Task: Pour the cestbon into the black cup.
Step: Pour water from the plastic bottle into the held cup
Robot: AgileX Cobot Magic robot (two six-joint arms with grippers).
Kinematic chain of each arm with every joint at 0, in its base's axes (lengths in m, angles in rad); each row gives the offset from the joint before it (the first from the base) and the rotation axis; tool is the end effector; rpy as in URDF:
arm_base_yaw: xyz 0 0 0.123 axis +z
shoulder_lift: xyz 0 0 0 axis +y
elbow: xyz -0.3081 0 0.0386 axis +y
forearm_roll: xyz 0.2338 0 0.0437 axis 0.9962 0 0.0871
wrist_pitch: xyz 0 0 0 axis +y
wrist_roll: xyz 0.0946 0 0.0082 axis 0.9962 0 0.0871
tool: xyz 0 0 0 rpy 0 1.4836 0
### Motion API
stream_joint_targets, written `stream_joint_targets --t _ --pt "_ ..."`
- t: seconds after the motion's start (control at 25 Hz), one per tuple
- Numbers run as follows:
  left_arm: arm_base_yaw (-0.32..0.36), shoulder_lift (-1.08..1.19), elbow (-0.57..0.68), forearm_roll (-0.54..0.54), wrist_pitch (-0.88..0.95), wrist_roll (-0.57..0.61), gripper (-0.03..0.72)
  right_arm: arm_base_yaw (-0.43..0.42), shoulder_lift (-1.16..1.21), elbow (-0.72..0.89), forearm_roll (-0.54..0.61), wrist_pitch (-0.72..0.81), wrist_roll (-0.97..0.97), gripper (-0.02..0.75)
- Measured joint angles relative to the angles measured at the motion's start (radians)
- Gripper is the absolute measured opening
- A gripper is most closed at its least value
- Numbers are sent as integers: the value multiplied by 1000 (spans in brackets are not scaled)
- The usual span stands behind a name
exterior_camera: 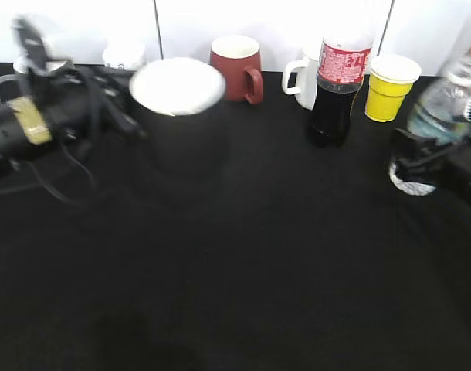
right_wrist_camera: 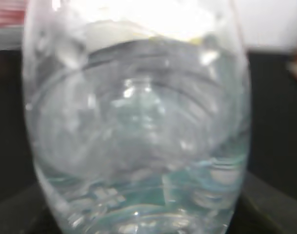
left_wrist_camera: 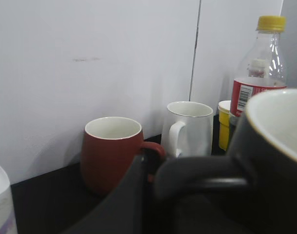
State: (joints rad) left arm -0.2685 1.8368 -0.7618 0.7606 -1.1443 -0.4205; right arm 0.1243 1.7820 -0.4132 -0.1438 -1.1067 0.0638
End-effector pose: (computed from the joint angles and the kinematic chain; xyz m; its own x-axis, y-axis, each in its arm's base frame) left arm 0.3138 -0.1481 0.2269 -0.0149 -0.0326 -0.9994 0.8117 0.5833 -0.0312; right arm 0.2810 0.0474 0.1790 -0.1765 -0.0230 -0.9840 -0.2482 0.9684 0.0219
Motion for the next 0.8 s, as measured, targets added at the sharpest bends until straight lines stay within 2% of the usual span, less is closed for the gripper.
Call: stream_joint_targets --t 0.08,0.16,0.24,0.48,0.56,0.68,0.8 --pt "-84 0 0 4 8 0 49 0 -115 -6 -100 91 -26 475" --pt "-169 0 0 -36 24 0 48 0 -253 -52 -250 270 -45 475" --pt "-231 0 -21 -63 61 0 48 5 -367 -100 -393 357 -58 475" --pt "-347 46 -198 -54 154 0 48 5 -475 -185 -492 447 -194 475" --pt "-376 50 -240 -56 207 0 48 5 -475 -186 -521 452 -316 475" --pt "-419 51 -262 -146 266 0 48 5 -475 -186 -529 451 -448 475" --pt "-438 51 -262 -162 305 0 48 5 -475 -186 -530 429 -582 475"
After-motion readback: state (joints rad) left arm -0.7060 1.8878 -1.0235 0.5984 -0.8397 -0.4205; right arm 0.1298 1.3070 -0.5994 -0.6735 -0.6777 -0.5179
